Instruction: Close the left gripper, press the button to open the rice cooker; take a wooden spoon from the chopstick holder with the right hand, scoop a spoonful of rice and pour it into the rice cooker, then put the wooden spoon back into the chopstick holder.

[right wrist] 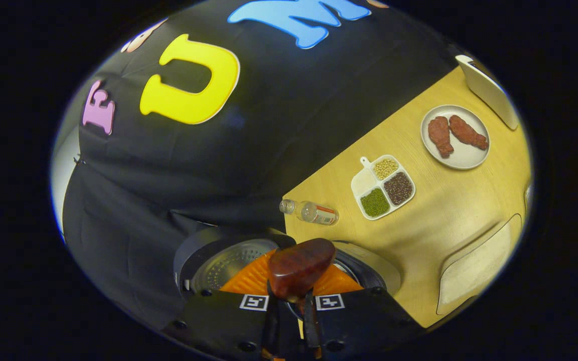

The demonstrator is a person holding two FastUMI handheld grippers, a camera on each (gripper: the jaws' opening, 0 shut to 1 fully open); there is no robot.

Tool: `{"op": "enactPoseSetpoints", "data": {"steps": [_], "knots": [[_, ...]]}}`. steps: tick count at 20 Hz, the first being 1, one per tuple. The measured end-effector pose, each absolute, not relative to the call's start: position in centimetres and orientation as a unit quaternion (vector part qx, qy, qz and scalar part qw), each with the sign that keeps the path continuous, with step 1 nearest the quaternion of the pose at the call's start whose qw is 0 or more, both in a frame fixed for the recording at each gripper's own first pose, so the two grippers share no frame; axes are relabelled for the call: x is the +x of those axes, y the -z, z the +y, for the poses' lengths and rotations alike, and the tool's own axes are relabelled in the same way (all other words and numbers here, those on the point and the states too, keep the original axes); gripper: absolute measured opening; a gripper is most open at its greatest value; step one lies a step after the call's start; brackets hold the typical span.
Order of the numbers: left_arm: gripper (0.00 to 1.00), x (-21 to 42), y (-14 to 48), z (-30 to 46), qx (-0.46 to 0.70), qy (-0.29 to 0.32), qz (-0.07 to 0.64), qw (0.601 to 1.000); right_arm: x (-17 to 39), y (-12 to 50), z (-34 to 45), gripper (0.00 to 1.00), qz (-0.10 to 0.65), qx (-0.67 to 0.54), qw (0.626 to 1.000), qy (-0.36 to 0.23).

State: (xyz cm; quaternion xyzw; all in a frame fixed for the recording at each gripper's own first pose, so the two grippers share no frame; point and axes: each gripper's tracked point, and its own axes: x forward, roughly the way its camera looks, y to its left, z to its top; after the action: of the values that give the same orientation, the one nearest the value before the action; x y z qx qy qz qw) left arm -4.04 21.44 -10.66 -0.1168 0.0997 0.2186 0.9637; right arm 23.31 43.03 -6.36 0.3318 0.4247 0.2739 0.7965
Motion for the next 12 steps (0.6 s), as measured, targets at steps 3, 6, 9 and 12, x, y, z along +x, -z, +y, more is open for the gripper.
{"op": "enactPoseSetpoints", "data": {"steps": [3,6,9,12], "knots": [[0.98,-4.3,10.7,22.5,-0.115,-0.232,0.1,0.961,23.0,8.0,45.6,0.2,0.417,0.277,0.816,-0.289],[0.98,-4.5,10.8,23.5,-0.085,-0.245,0.106,0.96,22.7,9.5,47.2,0.2,0.402,0.224,0.835,-0.302],[0.98,-4.4,10.3,23.7,-0.076,-0.244,0.105,0.961,22.5,10.1,48.4,0.2,0.37,0.169,0.857,-0.315],[0.99,-4.3,10.4,23.8,-0.07,-0.245,0.108,0.961,22.5,10.0,49.0,0.2,0.337,0.118,0.876,-0.325]]}}
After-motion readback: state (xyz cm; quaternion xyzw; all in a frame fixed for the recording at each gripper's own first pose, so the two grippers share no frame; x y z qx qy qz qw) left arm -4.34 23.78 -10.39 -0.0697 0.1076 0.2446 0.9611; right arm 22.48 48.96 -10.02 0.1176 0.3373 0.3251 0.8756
